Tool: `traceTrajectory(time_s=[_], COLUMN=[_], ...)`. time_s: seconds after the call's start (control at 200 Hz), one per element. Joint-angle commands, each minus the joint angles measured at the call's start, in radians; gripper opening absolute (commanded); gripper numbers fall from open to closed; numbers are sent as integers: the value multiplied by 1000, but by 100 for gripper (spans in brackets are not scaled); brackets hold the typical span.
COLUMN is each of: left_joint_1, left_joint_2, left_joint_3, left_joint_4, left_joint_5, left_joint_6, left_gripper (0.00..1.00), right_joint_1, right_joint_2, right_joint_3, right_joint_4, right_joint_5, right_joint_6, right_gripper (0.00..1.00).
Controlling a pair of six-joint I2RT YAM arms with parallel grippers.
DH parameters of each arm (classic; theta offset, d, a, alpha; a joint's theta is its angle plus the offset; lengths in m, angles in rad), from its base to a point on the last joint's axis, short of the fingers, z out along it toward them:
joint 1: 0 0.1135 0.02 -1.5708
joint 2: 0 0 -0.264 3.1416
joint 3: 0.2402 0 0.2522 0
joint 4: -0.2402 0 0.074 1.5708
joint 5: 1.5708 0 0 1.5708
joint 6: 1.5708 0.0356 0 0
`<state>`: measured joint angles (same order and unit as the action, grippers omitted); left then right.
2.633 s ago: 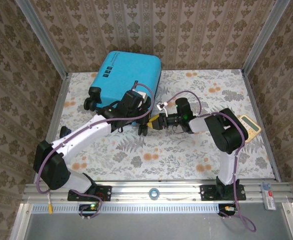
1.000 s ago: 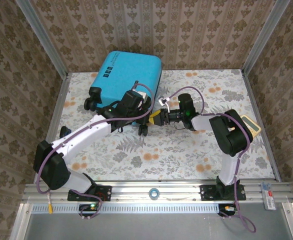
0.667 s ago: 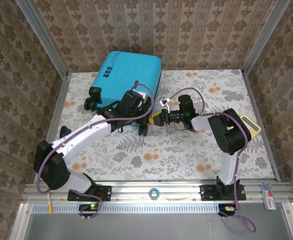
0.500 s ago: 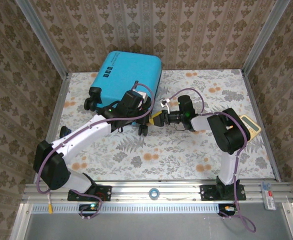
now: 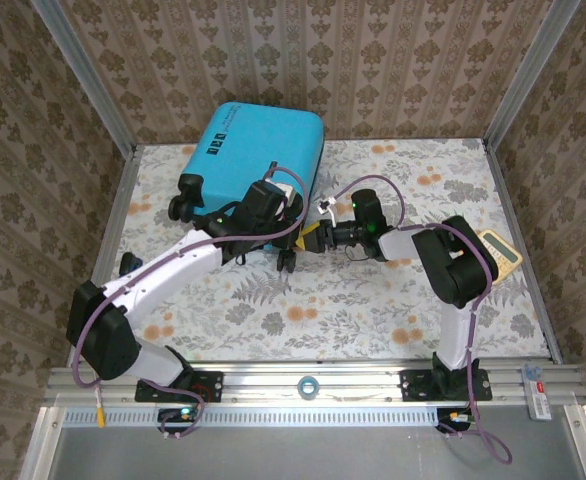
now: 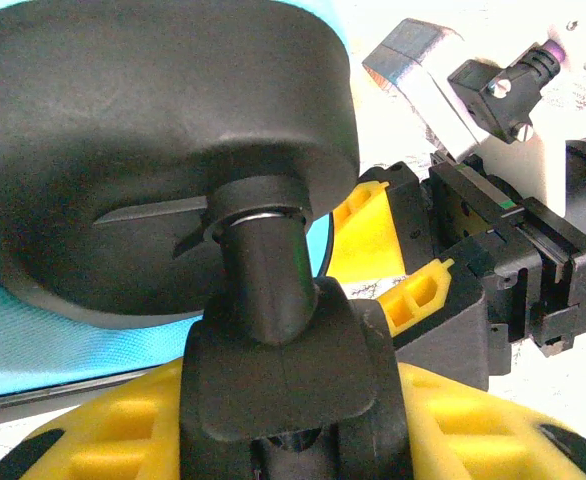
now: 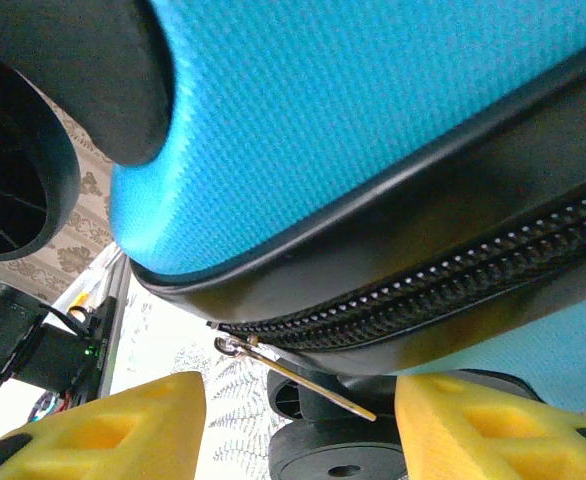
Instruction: Pack the luggage
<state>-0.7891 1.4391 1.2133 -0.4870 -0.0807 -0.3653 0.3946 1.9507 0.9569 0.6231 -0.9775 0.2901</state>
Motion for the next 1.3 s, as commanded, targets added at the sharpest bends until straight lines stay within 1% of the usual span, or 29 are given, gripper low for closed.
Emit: traceTrajectory(time_s=[0.0, 0.27, 0.505, 0.645, 0.795, 1.095, 1.17, 1.295], left_joint_1=[-20, -21, -22, -21, -21, -22, -22, -22], left_joint_2=[-61, -55, -53, -53, -52, -46, -46, -48], left_joint_3=[38, 40, 38, 38, 37, 39, 38, 35], left_joint_4=[105, 107, 110, 107, 108, 107, 107, 108], left_joint_5=[127, 134, 136, 136, 135, 141, 143, 142], left_joint_6=[90, 91, 91, 93, 94, 97, 96, 94], left_gripper=[0, 0, 0, 0, 0, 0, 0, 0], right_joint_1=[11, 18, 21, 23, 24, 46, 48, 49], right_joint_2=[-26, -53, -54, -64, -94, -153, -159, -170], right_joint_3=[17, 6, 8, -3, -14, 10, 16, 15], right_joint_4=[-8, -25, -17, -25, -40, -175, -193, -200], right_joint_5=[-30, 13, 127, 190, 225, 313, 334, 352], right_joint_6=[-22, -15, 52, 67, 69, 8, 8, 4], right_gripper=[52, 45, 33, 24, 16, 17, 22, 23])
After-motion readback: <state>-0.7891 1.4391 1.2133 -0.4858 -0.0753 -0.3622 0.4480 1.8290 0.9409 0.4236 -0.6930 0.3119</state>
